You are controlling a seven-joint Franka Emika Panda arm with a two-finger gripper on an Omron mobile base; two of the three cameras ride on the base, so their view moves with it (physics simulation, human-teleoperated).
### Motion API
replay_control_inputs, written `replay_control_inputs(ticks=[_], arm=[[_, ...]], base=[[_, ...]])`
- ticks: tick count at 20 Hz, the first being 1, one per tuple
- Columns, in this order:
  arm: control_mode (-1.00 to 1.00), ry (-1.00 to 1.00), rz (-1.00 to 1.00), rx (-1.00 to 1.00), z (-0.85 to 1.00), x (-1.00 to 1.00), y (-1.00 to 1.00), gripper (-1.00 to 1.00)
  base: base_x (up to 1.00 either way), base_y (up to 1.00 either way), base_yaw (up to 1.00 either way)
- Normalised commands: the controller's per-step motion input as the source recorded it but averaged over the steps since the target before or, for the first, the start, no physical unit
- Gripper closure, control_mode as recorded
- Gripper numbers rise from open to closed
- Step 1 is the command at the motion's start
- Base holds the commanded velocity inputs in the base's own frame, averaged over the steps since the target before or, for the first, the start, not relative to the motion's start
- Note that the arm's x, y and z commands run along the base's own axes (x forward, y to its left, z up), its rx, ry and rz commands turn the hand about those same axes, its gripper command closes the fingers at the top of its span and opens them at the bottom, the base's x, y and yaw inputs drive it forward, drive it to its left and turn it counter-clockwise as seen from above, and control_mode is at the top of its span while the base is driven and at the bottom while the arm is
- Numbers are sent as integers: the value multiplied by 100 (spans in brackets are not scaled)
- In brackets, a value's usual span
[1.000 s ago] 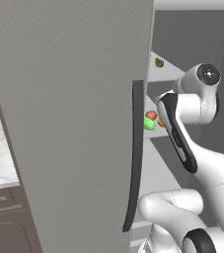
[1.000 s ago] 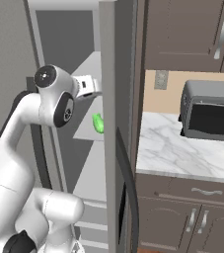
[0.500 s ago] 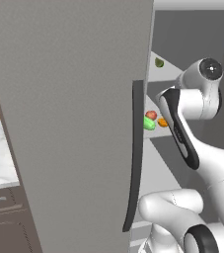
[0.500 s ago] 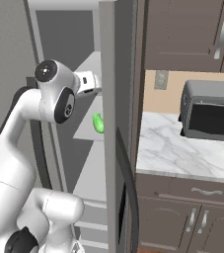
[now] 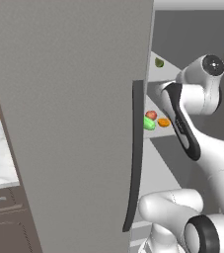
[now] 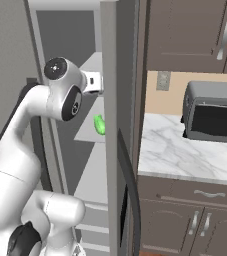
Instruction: Take the corn and lemon wedge from the highest rack and move them to the second highest rack where the peach and orange are located, to maximize freezer space. Close the freezer door after rearranging.
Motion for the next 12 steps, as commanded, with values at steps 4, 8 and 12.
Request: replay_control_inputs(ticks=[4, 8, 12], arm=[[-100, 0, -4, 18, 43, 37, 0, -100], [-100, 3, -2, 11, 53, 29, -1, -100], [-100, 1, 0, 3, 26, 21, 0, -100]], base=[[0, 0, 0], [0, 0, 0], [0, 0, 0]])
